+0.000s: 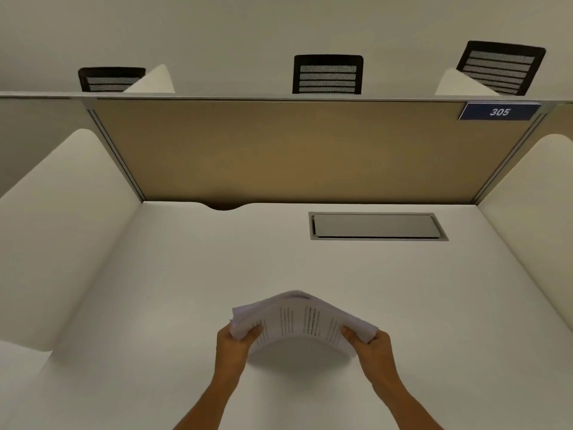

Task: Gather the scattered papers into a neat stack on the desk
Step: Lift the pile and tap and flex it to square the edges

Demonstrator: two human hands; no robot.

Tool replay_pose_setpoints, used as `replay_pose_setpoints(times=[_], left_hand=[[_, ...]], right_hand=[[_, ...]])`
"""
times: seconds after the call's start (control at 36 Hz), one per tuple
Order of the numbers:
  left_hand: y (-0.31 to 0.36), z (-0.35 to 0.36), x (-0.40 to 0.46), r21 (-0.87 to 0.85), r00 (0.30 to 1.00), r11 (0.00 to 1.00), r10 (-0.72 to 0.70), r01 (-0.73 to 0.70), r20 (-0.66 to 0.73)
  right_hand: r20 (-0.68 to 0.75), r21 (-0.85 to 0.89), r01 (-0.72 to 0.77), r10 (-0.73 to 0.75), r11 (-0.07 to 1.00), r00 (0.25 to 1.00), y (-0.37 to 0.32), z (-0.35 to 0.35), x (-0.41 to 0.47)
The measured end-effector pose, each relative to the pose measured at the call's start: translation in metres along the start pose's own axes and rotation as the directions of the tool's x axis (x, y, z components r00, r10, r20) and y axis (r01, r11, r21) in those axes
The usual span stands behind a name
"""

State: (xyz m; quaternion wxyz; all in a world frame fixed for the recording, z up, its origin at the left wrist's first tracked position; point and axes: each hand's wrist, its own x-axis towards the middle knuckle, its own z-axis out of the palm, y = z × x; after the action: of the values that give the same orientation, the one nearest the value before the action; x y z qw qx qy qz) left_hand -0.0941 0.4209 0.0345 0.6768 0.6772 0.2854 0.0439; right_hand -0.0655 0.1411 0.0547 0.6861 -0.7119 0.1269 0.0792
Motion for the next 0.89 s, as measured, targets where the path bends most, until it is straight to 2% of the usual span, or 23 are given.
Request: replay_pose_setpoints(times=[0.22,0.36,0.56,0.72,0.89], left_hand=[[0.002,0.002,0.005,0.010,0.998,0.999,0.041,-0.042,0.040],[0.003,0.000,0.012,0.000,1.000,1.000,0.030,-0.030,-0.002],[-0.012,-0.003,0.013,0.079,0.997,0.997,-0.013,0.006,0.080],[-0.006,0.002,0.015,0.092,0.997,0.996,-0.004,-0.004,0.083],[-0.002,0.002,0.022,0.080,0.998,0.996,0.040,-0.044,0.046]], right_hand=[[-0.004,-0.001,-0.062,0.062,0.998,0.998,0.008,0.006,0.008],[-0.041,0.011,-0.071,0.072,0.997,0.997,0.007,0.004,0.016],[-0.003,0.013,-0.148,0.148,0.989,0.989,0.018,0.000,0.022],[-0.015,0.000,-0.157,0.157,0.988,0.988,0.016,-0.001,0.033],[-0.003,0.019,-0.103,0.103,0.995,0.995,0.011,0.000,0.037]])
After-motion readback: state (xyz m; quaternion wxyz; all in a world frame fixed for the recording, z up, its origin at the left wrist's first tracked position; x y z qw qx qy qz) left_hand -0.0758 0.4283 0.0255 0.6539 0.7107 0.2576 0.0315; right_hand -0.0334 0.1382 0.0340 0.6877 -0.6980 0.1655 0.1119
